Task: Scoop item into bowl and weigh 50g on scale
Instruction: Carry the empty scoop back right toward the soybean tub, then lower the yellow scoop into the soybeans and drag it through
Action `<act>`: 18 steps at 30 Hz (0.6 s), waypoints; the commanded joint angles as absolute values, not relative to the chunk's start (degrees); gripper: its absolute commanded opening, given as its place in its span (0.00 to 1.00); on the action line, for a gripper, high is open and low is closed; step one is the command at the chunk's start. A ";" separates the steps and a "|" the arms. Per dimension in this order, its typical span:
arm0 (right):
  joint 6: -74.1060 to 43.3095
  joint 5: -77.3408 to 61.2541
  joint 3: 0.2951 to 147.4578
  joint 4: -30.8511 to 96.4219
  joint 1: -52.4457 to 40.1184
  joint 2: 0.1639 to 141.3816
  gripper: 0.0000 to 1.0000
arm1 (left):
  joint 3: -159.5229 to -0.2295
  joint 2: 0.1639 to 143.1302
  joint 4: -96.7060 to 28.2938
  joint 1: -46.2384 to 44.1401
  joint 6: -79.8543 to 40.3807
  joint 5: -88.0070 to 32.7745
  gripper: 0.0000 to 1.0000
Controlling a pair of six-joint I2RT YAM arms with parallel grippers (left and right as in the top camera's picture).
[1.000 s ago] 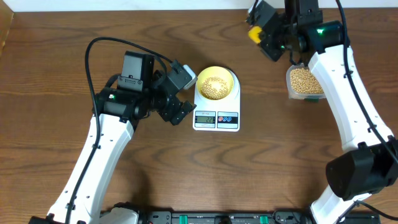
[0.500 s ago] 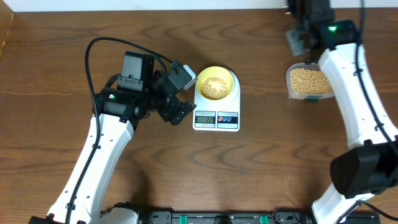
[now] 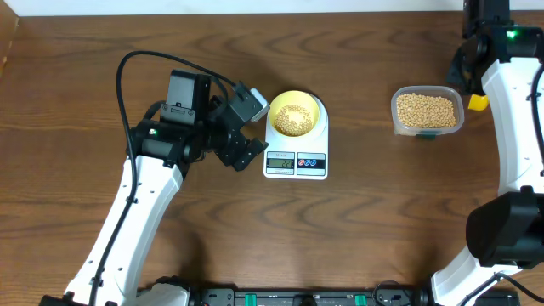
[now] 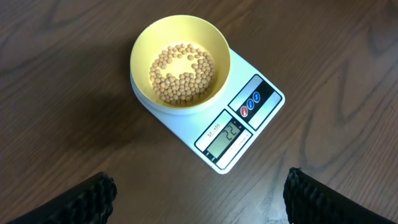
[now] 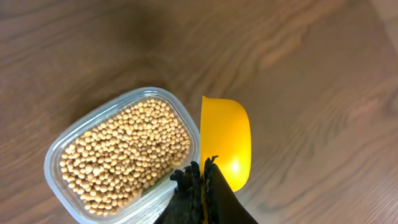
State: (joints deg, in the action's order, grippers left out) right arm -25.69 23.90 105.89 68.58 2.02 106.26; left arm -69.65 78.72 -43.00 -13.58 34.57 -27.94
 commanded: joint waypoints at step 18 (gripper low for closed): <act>-23.88 13.93 91.79 51.00 1.83 105.78 0.01 | -68.66 78.32 -42.81 -13.30 35.16 -27.59 0.88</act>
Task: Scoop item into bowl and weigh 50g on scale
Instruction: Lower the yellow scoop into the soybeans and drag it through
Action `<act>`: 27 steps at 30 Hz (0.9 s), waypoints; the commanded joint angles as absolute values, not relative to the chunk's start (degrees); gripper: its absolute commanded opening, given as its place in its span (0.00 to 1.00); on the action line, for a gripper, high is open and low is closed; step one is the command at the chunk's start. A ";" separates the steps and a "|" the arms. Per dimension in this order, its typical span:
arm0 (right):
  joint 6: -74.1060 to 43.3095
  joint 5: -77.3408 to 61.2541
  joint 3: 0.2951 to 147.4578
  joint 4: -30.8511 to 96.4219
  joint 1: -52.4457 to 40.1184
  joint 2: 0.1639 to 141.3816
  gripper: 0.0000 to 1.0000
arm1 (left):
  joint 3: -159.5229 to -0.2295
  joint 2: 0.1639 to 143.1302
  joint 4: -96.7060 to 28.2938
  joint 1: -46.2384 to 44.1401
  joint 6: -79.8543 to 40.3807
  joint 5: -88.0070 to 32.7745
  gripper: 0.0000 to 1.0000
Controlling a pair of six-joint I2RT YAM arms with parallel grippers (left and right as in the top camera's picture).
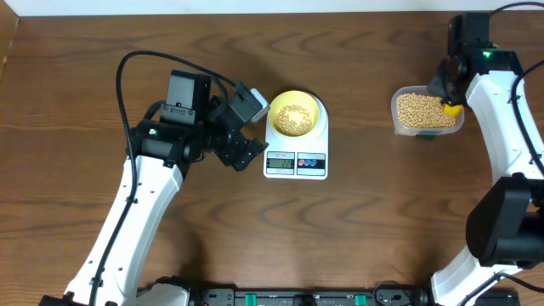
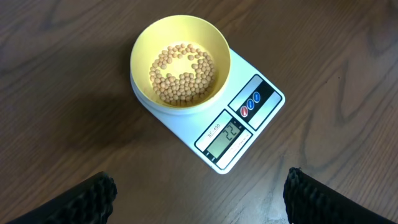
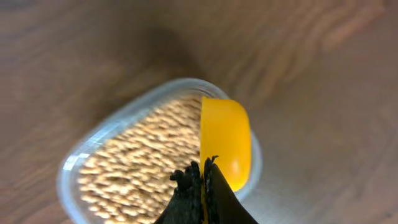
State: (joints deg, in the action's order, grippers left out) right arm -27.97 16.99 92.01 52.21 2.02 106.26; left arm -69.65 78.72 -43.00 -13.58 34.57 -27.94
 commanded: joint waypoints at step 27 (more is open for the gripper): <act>-18.52 10.11 84.60 48.27 1.83 105.80 0.02 | -68.66 78.32 -42.81 -13.30 35.14 -27.59 0.88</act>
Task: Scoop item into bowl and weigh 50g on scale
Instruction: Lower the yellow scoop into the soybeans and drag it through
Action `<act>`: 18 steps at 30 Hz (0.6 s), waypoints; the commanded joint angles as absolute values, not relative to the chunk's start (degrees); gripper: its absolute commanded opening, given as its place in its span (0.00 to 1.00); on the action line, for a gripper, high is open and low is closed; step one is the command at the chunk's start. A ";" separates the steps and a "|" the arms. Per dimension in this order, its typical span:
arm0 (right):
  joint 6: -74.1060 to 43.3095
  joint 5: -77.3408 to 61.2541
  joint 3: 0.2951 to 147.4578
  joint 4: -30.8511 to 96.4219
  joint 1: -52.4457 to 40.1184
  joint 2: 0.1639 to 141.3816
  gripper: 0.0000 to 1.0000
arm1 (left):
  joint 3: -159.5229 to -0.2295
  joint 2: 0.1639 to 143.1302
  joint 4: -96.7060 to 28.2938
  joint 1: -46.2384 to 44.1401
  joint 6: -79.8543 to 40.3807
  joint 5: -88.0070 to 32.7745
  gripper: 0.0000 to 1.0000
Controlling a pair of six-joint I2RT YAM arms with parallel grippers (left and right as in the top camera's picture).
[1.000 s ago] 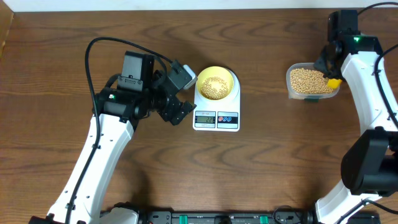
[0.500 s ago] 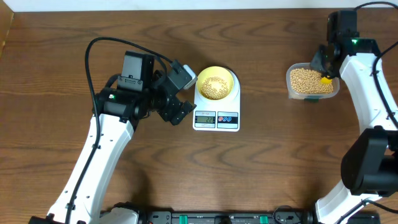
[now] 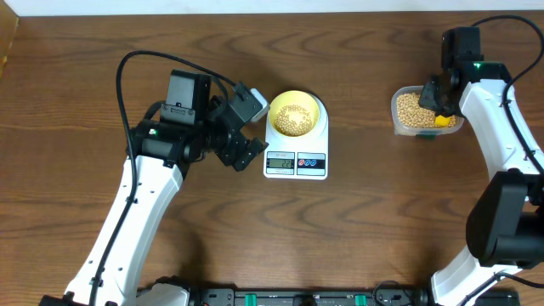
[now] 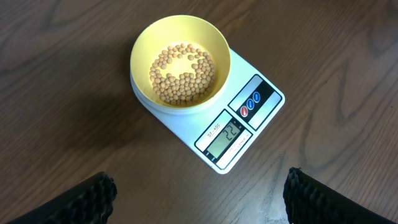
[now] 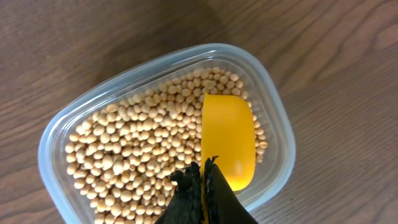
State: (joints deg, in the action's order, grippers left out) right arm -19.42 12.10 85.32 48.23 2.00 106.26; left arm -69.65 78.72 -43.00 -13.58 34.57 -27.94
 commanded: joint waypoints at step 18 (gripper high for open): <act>-15.53 3.29 84.51 48.34 1.83 106.19 0.02 | -68.66 78.32 -42.81 -13.30 35.16 -27.59 0.88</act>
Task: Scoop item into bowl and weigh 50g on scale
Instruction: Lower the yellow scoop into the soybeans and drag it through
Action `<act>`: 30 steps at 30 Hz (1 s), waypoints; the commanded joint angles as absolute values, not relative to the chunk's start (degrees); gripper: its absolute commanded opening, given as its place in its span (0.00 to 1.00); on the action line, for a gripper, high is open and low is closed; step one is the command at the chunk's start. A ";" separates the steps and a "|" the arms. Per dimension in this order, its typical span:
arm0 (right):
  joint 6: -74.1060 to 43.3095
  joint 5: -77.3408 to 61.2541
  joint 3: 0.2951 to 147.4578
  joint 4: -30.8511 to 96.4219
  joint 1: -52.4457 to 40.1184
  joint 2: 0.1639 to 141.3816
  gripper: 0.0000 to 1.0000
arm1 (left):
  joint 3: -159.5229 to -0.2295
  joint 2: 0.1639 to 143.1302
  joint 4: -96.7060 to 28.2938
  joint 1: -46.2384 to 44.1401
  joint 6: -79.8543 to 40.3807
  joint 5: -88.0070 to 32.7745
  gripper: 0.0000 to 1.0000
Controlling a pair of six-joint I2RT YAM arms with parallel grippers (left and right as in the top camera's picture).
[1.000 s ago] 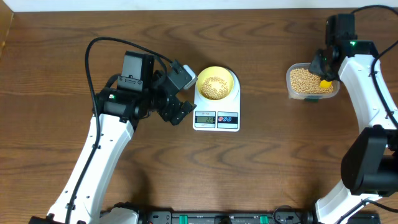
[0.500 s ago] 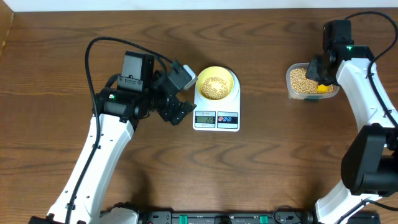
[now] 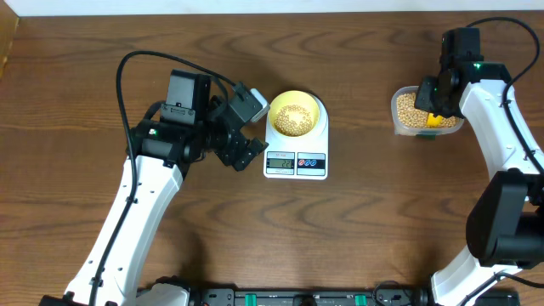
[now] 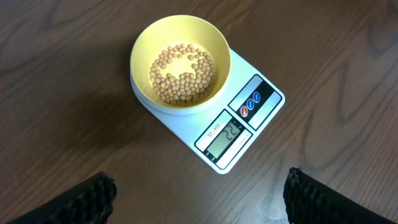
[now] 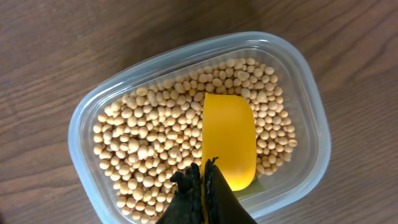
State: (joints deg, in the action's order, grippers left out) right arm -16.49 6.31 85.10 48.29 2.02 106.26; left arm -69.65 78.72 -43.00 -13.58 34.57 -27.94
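A yellow bowl (image 4: 180, 59) with a layer of soybeans stands on the white scale (image 4: 249, 127), whose display reads 22. My left gripper (image 4: 199, 199) hangs open above the table just in front of the scale, holding nothing. At the right, a clear plastic tub (image 5: 311, 106) holds many soybeans (image 5: 149, 143). My right gripper (image 5: 204, 180) is shut on the handle of a yellow scoop (image 5: 229, 140), which is empty and lies in the beans inside the tub. In the overhead view the scoop (image 3: 435, 120) shows at the tub's (image 3: 406, 125) near side.
Brown wooden table (image 3: 382, 221) all around. The left arm (image 3: 144, 195) reaches in from the lower left, with a black cable looping over it. The right arm (image 3: 501, 127) runs down the right edge.
My right gripper has shifted the scoop further into the tub, so the tub sits more centred below it. The left gripper, bowl and scale reading are unchanged.
The empty scoop was first held beside the tub, over bare table. It then stood over the tub's edge, then over the beans, and now rests in them near the tub's middle. The left arm stayed still and the scale kept reading 22.
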 commanded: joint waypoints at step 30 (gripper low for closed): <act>-9.56 -17.50 84.47 46.92 5.04 109.38 0.01 | -68.66 78.32 -42.81 -13.30 35.14 -27.59 0.88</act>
State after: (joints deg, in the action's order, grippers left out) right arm -10.07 -11.46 84.99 46.81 4.12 107.96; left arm -69.65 78.72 -43.00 -13.58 34.57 -27.94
